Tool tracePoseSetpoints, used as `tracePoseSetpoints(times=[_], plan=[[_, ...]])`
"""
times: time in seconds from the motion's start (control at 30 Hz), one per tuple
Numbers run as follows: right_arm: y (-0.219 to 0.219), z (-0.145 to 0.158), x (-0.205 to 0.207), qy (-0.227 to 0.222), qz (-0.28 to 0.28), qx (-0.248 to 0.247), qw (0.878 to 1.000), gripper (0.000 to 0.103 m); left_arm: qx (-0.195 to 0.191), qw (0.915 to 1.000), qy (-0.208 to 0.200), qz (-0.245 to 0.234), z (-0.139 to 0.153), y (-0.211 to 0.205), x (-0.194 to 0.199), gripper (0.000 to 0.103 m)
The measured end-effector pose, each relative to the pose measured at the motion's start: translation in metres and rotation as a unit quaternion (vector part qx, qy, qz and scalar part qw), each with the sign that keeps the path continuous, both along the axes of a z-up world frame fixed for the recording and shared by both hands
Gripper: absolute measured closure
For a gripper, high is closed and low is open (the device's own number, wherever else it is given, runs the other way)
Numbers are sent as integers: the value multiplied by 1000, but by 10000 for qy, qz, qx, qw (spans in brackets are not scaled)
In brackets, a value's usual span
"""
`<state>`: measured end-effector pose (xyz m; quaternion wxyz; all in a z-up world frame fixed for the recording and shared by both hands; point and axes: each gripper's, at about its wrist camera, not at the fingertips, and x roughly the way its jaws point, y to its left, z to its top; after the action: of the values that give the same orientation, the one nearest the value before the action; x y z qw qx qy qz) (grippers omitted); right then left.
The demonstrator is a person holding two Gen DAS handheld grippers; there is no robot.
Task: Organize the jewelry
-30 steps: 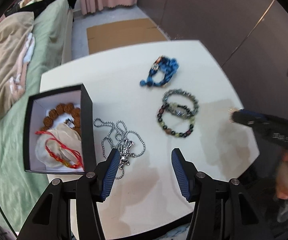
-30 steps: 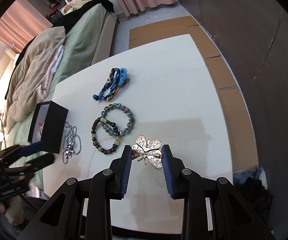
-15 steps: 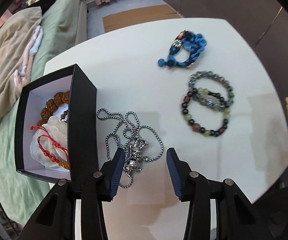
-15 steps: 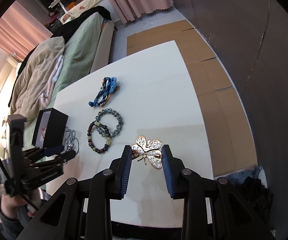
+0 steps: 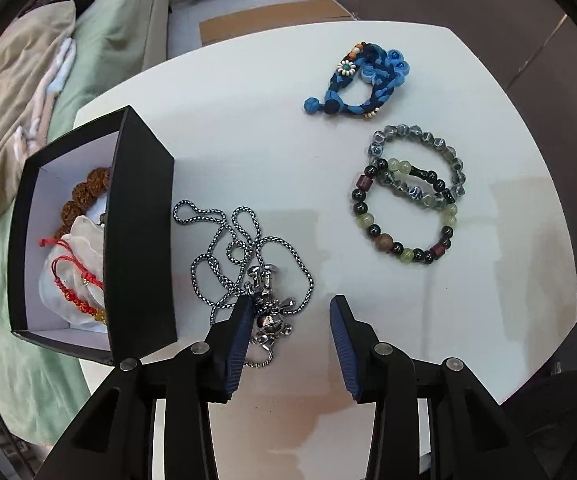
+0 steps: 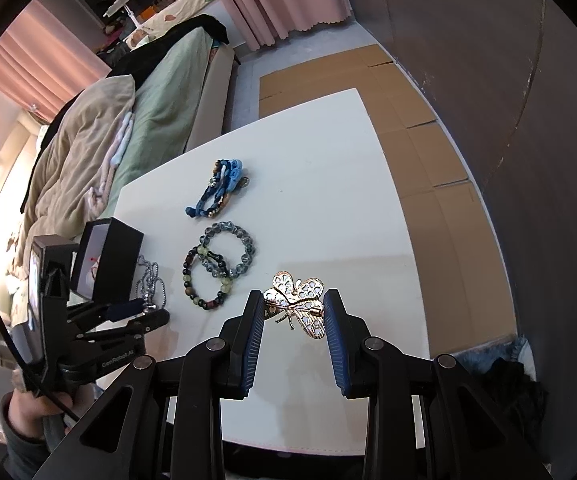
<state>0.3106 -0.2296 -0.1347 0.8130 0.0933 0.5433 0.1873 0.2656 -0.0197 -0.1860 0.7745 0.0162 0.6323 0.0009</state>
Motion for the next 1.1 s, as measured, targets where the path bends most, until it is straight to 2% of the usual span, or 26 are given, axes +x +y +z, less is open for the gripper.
tracePoseSetpoints(times=[0.13,0.17,0.2,0.23,0.27,0.3,0.47,0.77,1.1], plan=[[3,0,-1,-3,26,-12,10000,72,129,9999,-26,-91,-1,-5,-1,62],[4,0,-1,2,31,-16,10000,72,138,9998,-53,-112,-1,-6,-1,66],[4,0,-1,2,31,-16,10000,72,193,9997,-93,-107,0,-6,-1,77],[5,0,-1,1,31,-17,10000,72,236,9996,-101,-77,1,-6,-2,83],[5,0,-1,-4,28,-16,10000,72,113,9999,-76,-62,2,-3,1,84],[5,0,-1,-19,25,-3,10000,72,-14,10000,-53,-64,3,-1,1,85],[8,2,-1,-38,46,15,10000,72,-91,9997,-207,-77,15,2,-1,86],[21,15,0,-138,169,199,9996,72,-81,9953,-956,-110,94,8,-5,86],[43,30,-1,-226,306,479,9981,72,158,9833,-1808,-110,185,34,1,86]])
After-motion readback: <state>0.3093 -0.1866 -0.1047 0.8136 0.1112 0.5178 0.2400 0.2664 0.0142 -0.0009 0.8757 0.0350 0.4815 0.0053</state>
